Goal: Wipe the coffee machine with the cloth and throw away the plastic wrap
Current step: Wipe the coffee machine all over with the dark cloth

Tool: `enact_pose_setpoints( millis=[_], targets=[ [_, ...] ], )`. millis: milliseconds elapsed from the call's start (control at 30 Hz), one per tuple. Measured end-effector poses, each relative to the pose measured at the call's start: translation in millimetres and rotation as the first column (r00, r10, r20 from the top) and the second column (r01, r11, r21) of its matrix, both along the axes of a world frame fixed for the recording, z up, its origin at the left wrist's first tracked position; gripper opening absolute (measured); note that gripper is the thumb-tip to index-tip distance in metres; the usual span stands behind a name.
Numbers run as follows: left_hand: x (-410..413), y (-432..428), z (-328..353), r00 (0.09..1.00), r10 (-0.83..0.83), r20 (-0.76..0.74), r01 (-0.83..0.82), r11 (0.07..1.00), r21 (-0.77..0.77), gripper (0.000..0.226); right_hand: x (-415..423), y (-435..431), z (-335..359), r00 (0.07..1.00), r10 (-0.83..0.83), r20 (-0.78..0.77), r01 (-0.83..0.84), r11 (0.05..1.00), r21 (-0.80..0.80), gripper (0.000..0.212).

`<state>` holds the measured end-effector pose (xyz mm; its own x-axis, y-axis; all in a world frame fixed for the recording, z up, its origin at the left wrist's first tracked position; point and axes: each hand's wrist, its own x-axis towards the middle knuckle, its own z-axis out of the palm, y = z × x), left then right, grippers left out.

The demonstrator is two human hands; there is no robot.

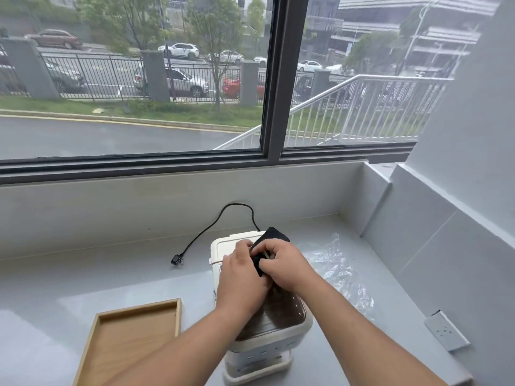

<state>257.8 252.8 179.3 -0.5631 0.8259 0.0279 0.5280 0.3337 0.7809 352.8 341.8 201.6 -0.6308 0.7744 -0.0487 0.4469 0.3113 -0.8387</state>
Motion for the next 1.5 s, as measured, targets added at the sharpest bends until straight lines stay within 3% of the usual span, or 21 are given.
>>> enact_pose_setpoints(
  millis=[200,333,633,967,1100,1200,1267,1400,1500],
  targets=[
    [-47,-9,18,0.922,-0.331,-0.199,0.280,0.928,-0.246,0.035,-9,-23,4,0.999,-0.019,0.031,0.024,0.988,-0.151,0.028],
    [-62,-20,22,0.862,-0.451,-0.231,0.381,0.877,-0.291,0.039,-10,-41,1,1.000,-0.029,0.010,0.031,0.977,-0.209,0.027],
    [-74,-38,19,0.818,-0.535,-0.212,0.463,0.830,-0.311,0.038,-10,-65,7,0.997,-0.078,-0.011,0.072,0.955,-0.289,0.019],
    [-79,-33,29,0.741,-0.641,-0.200,0.548,0.750,-0.371,0.050,-8,-82,6,0.993,-0.120,-0.011,0.112,0.953,-0.280,0.031],
    [-80,-23,45,0.690,-0.702,-0.177,0.591,0.688,-0.421,0.068,-2,-89,8,0.983,-0.140,-0.116,0.094,0.938,-0.334,0.036],
    [-80,-13,59,0.725,-0.669,-0.167,0.583,0.724,-0.369,0.069,9,-83,15,0.954,-0.226,-0.196,0.142,0.918,-0.370,0.031],
    [-77,-8,64,0.734,-0.647,-0.207,0.570,0.753,-0.330,0.078,19,-76,19,0.927,-0.310,-0.210,0.230,0.915,-0.333,0.035],
    [-62,5,60,0.704,-0.622,-0.343,0.536,0.782,-0.318,0.085,43,-53,16,0.921,-0.379,-0.091,0.375,0.925,-0.065,0.023],
    [-50,14,51,0.713,-0.588,-0.381,0.519,0.809,-0.277,0.084,58,-40,16,0.928,-0.368,0.061,0.353,0.920,0.171,0.044]
  ],
)
